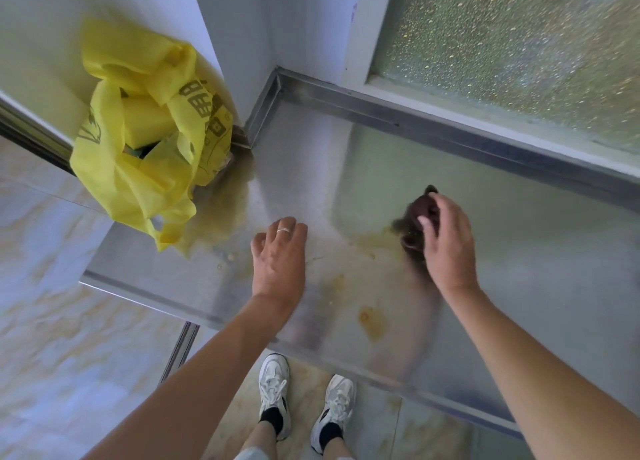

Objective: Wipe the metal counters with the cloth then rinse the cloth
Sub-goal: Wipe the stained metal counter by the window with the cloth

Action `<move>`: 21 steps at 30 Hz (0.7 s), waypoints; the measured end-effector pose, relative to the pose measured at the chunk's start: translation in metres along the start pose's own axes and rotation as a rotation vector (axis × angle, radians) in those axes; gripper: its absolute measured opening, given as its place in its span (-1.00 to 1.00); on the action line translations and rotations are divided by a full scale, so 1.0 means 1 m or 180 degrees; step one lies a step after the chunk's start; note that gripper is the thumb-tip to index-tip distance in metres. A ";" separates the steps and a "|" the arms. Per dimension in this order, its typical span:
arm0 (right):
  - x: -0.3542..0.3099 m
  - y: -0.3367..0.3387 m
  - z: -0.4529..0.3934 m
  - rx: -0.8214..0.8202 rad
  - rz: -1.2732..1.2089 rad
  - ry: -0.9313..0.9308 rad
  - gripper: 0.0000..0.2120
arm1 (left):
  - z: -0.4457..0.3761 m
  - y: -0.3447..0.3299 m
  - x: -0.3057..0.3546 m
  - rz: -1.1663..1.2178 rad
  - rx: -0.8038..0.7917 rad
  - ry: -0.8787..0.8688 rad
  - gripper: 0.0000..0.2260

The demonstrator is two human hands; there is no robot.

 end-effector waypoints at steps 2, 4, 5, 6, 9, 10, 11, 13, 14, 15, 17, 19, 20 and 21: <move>0.025 0.000 0.005 -0.0130 0.0160 -0.0138 -0.58 | -0.005 -0.001 -0.002 -0.0100 0.0037 0.0072 -0.61; 0.029 -0.006 0.013 -0.0296 0.0322 -0.0191 -0.57 | -0.008 -0.003 -0.004 -0.0137 0.0043 0.0076 -0.65; 0.025 -0.008 0.016 -0.0328 0.0360 -0.0230 -0.56 | -0.009 -0.004 -0.004 -0.0134 0.0037 0.0066 -0.66; 0.017 -0.011 0.019 -0.0334 0.0350 -0.0258 -0.56 | -0.008 -0.005 -0.003 -0.0132 0.0023 0.0061 -0.66; -0.014 -0.021 0.030 -0.0423 0.0210 -0.0084 -0.58 | -0.007 -0.006 -0.001 -0.0113 -0.0004 0.0074 -0.62; -0.025 -0.025 0.036 -0.0472 0.0146 0.0009 -0.59 | -0.007 -0.006 -0.001 -0.0116 -0.0017 0.0091 -0.60; -0.035 -0.030 0.042 -0.0514 0.0066 0.0068 -0.59 | -0.006 -0.006 0.000 -0.0130 -0.0030 0.0110 -0.60; -0.052 -0.038 0.053 -0.0568 -0.0088 0.0107 -0.59 | -0.006 -0.005 0.002 -0.0187 -0.0021 0.0104 -0.60; -0.060 -0.040 0.059 -0.0593 -0.0148 0.0125 -0.59 | -0.005 -0.005 0.003 -0.0212 -0.0019 0.0086 -0.60; -0.067 -0.042 0.065 -0.0625 -0.0207 0.0170 -0.59 | -0.004 -0.004 0.004 -0.0219 -0.0008 0.0076 -0.61; -0.080 -0.043 0.079 -0.0708 -0.0365 0.0303 -0.61 | -0.002 -0.002 0.005 -0.0218 0.0056 0.0065 -0.64; -0.090 -0.042 0.094 -0.0788 -0.0521 0.0365 -0.63 | -0.001 0.000 0.005 -0.0225 0.0070 0.0036 -0.67; -0.095 -0.041 0.102 -0.0832 -0.0558 0.0368 -0.64 | 0.000 0.001 0.006 -0.0240 0.0054 0.0010 -0.68; -0.101 -0.038 0.110 -0.0861 -0.0590 0.0372 -0.65 | 0.000 0.003 0.008 -0.0247 0.0023 -0.0020 -0.67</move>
Point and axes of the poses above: each hand's wrist, its own z-axis away from the middle knuckle, its own y-axis out of the back of the hand, x = y × z, the point moved 7 cm from there along -z, towards the middle knuckle, and after that the axes turned 13 degrees about x, right-handed, at the moved point
